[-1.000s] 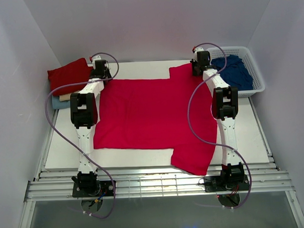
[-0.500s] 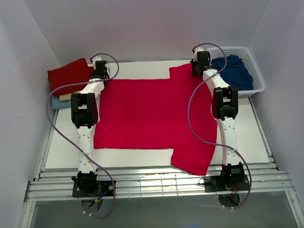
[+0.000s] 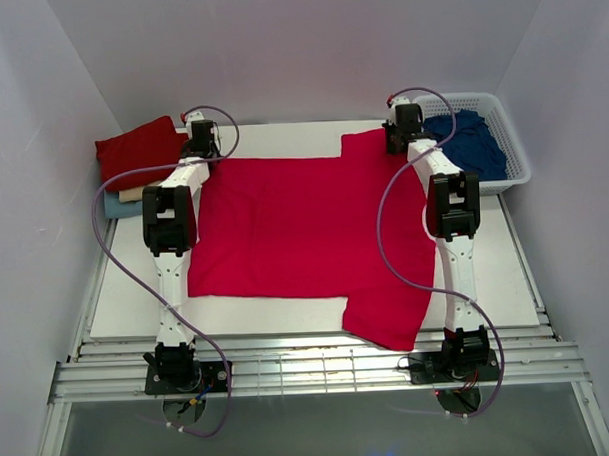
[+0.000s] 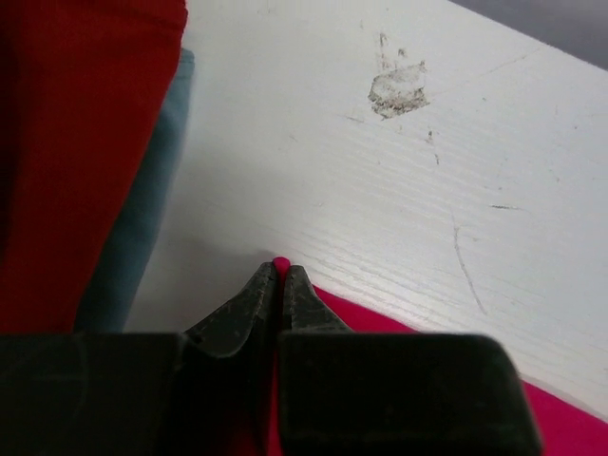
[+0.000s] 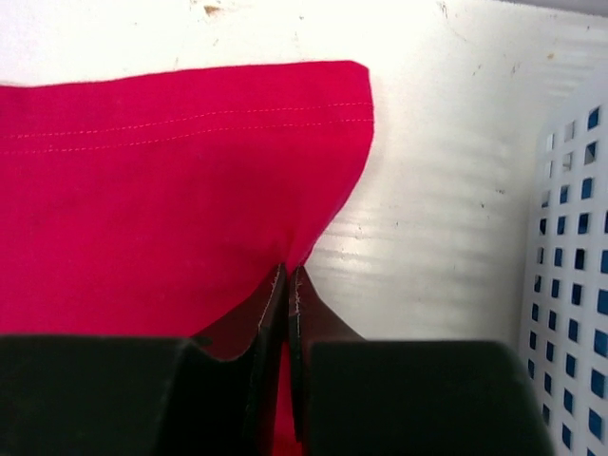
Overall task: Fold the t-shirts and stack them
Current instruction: Fold the tshirt
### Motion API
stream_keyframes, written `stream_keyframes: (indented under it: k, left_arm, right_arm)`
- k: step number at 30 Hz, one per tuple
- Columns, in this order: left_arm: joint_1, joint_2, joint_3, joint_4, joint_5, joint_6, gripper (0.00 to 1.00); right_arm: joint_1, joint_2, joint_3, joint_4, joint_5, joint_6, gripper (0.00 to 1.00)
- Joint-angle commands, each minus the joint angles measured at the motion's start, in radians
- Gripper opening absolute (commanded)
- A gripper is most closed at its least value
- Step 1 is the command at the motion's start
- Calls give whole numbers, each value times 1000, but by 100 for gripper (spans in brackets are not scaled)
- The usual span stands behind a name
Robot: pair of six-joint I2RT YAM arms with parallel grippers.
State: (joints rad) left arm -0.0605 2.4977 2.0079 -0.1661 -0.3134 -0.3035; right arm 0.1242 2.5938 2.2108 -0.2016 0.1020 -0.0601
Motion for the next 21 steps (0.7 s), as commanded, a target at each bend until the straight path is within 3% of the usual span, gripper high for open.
stream_keyframes:
  k: [1,11,21]
  left_arm:
    - [8,-60,-32,100,-26,18,5]
    - [8,-175,-121,191,-16,38,5]
    - [7,-290,-300,258,-10,32,5]
  right_arm:
    - [-12,-76,-42,2,22,16,8]
    - [-11,-215,-118,24,7,23,8]
    - [0,-363,-350,59,10,19,8]
